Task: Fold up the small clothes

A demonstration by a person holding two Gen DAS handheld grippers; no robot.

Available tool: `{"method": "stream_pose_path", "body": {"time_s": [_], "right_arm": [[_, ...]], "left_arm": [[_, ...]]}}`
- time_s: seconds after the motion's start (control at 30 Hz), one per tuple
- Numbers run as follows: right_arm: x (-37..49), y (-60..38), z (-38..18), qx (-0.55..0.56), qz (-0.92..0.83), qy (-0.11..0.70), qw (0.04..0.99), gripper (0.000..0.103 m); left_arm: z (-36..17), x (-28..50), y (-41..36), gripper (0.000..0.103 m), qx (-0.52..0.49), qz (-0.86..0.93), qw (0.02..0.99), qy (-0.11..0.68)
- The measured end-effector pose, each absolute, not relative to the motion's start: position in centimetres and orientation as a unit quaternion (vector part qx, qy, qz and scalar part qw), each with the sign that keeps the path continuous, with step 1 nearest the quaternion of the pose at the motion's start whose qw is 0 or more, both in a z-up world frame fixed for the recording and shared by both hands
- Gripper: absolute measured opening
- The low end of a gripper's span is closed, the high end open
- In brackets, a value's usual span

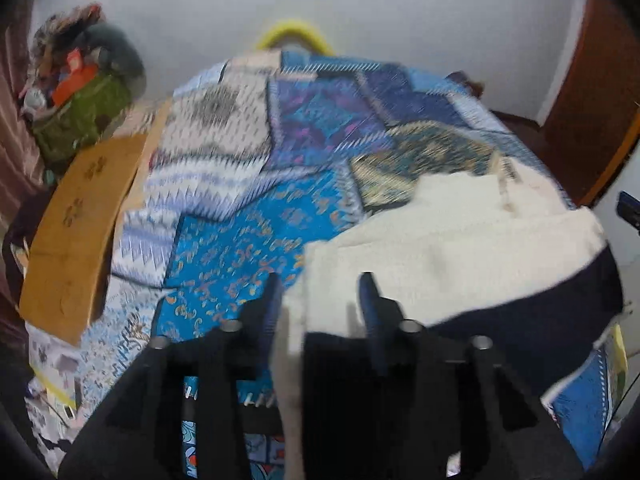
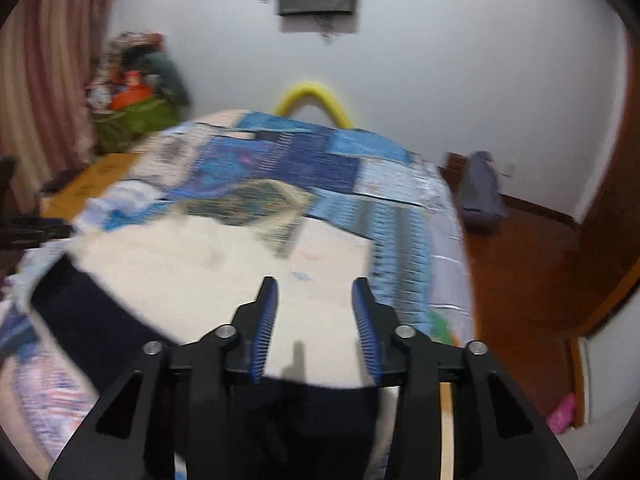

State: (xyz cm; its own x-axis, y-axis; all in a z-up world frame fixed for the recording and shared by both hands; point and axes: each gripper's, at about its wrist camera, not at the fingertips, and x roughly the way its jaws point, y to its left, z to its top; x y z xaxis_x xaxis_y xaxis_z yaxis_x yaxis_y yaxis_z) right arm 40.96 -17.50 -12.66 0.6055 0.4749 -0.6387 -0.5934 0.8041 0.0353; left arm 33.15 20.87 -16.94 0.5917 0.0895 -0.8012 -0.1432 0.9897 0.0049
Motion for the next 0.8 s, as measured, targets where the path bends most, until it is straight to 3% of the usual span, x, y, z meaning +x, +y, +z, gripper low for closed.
{"method": "stream_pose_path", "body": {"time_s": [0.23, 0.33, 0.47, 0.53, 0.8], "right_arm": [[37.0, -11.3, -13.7, -0.105, 0.383, 0.351, 0.848, 0.05], [36.5, -9.1, -16.2, -0.115, 0.393, 0.377, 0.831, 0.059], [36.8, -8.1, -19.9, -0.133, 0.385, 0.423, 0.809, 0.059], [36.8, -8.9, -20.7, -0.135, 0.385, 0.428, 0.807, 0.059], [36.9, -16.3, -20.1, -0.145, 0.307, 0.424, 0.839, 0.059]], "left_arm": [[-16.5, 32.4, 15.4, 0.068, -0.021, 0.009, 0.894, 0.448], [-18.5, 32.8, 14.0, 0.07, -0.016, 0.005, 0.885, 0.466], [-21.9, 33.3, 13.9, 0.072, -0.011, 0.009, 0.868, 0.497], [-22.1, 32.6, 14.6, 0.082, -0.013, 0.011, 0.874, 0.485], [-21.9, 28.7, 18.2, 0.083, -0.011, 0.033, 0.878, 0.477]]}}
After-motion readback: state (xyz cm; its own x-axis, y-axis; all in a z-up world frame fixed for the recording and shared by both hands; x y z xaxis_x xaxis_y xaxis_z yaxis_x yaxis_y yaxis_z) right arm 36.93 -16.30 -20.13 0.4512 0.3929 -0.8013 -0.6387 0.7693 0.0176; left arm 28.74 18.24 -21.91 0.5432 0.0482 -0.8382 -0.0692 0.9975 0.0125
